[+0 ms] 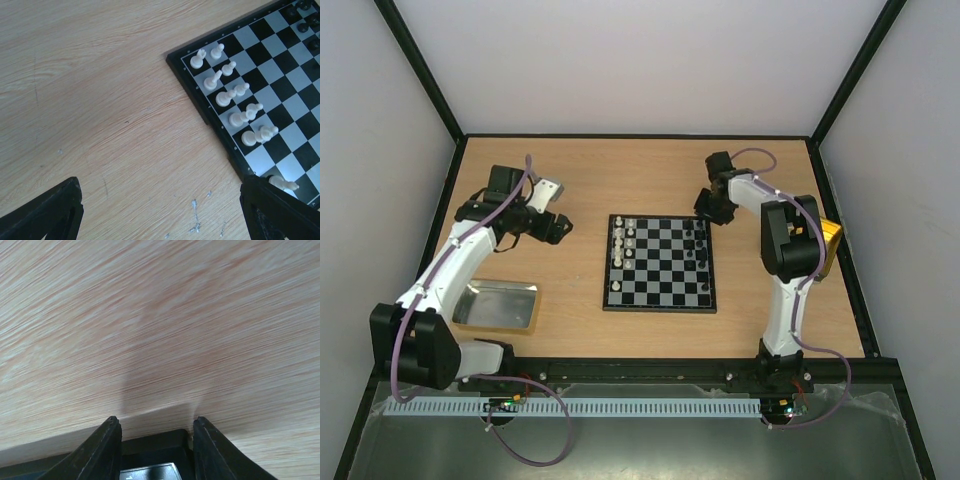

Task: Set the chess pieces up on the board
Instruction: Move the chessboard to the center of the board.

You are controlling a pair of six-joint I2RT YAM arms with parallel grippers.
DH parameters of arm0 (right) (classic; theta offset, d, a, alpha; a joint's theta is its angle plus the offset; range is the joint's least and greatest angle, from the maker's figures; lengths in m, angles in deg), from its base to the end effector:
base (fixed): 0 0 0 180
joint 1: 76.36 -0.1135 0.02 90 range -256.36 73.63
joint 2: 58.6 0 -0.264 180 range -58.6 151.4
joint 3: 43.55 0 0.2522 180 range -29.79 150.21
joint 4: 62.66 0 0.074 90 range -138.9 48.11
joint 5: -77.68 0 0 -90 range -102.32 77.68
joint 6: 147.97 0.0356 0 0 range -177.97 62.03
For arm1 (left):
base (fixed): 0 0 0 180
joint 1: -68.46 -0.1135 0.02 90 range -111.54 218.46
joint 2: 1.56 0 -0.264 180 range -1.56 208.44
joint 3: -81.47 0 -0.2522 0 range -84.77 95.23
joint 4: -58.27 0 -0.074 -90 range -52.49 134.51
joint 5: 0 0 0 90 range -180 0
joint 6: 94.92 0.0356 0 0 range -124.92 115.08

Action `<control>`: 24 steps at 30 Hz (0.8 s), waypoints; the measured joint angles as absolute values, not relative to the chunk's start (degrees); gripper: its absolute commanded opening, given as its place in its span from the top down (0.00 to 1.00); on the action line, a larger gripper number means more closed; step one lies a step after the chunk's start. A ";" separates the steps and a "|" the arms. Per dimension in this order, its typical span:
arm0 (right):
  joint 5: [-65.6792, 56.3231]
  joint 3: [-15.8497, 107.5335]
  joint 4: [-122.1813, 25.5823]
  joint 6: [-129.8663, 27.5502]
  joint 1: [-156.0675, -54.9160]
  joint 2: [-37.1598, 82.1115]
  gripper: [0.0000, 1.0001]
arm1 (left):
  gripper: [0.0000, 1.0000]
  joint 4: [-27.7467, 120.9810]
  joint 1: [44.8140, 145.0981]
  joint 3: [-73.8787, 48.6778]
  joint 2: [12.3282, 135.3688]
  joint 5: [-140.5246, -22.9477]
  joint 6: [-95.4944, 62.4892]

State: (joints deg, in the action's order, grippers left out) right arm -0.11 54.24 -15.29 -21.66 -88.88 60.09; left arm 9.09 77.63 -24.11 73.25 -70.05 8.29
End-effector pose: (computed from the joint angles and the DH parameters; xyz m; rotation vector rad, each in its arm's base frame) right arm 0.4109 0.0990 0.1541 0.5286 2.7923 0.5021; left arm 0.2673 -0.0555 0.2848 0.6179 2.3230 -0.3905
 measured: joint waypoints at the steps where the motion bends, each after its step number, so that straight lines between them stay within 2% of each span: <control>1: 0.04 54.24 -15.51 -21.64 -89.38 60.09 0.62 | 0.14 9.09 77.54 -24.11 73.09 -70.05 8.29; 11: 0.61 53.56 -16.71 -21.07 -92.00 59.81 0.62 | 0.14 9.09 76.79 -24.13 72.64 -70.07 8.09; 18: 0.59 48.82 -18.70 -19.60 -93.95 56.75 0.62 | 0.14 9.09 76.66 -24.13 72.55 -70.07 8.11; 24: 0.65 46.28 -19.49 -18.90 -94.82 54.97 0.59 | 0.15 9.09 76.62 -24.13 72.55 -70.05 8.07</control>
State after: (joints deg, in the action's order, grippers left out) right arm 0.65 46.28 -19.49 -18.90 -94.82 54.97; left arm 9.09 76.62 -24.13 72.55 -70.05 8.07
